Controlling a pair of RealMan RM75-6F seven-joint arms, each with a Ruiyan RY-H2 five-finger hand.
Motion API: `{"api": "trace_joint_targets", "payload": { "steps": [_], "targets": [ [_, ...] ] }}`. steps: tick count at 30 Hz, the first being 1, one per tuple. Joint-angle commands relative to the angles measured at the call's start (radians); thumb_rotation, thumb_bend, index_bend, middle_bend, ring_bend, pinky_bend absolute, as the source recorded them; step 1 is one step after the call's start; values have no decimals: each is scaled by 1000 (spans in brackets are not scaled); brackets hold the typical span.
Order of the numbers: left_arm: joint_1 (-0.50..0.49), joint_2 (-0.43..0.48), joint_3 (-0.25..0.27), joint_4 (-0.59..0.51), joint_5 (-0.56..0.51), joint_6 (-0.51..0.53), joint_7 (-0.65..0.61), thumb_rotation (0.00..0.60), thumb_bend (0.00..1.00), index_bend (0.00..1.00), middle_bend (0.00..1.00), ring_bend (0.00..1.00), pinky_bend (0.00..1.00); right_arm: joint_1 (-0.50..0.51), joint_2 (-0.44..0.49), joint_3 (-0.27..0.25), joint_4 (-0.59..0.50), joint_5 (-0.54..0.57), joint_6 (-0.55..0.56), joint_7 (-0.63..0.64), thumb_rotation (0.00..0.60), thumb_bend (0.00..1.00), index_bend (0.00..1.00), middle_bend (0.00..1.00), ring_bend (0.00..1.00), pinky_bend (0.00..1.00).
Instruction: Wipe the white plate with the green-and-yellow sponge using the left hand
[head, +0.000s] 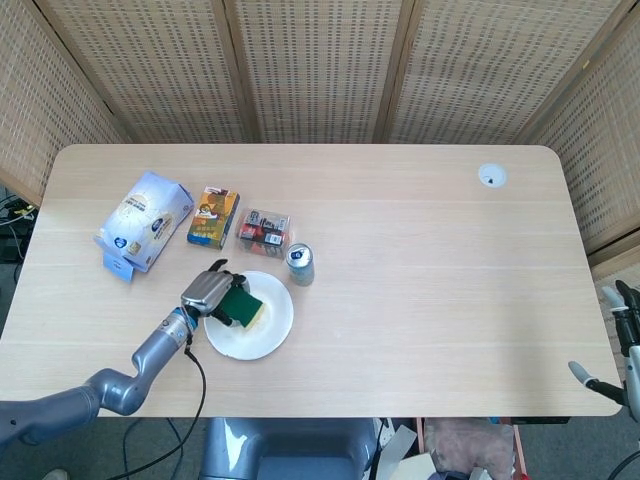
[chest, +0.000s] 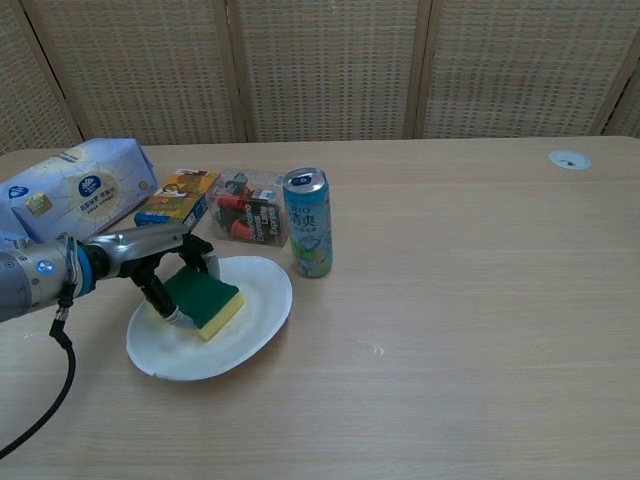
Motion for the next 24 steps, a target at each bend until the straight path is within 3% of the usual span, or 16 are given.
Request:
{"api": "trace_joint_targets", "payload": {
  "steps": [1,14,24],
  "targets": [
    [-2,-21,3,25,-22,-20,15,600,65,595,410,301,2,-1,1,0,1,0,1,2,600,0,0,0,0,0],
    [0,85,-46,-133,0,47,4,600,65,595,410,301,2,-2,4,-1,1,-5,5,11,600,0,0,0,0,0],
    [-10,0,-13,-58,-37,-10,27,600,65,595,410,301,2,-1,3,0,2,0,1,11,600,0,0,0,0,0]
  ]
}}
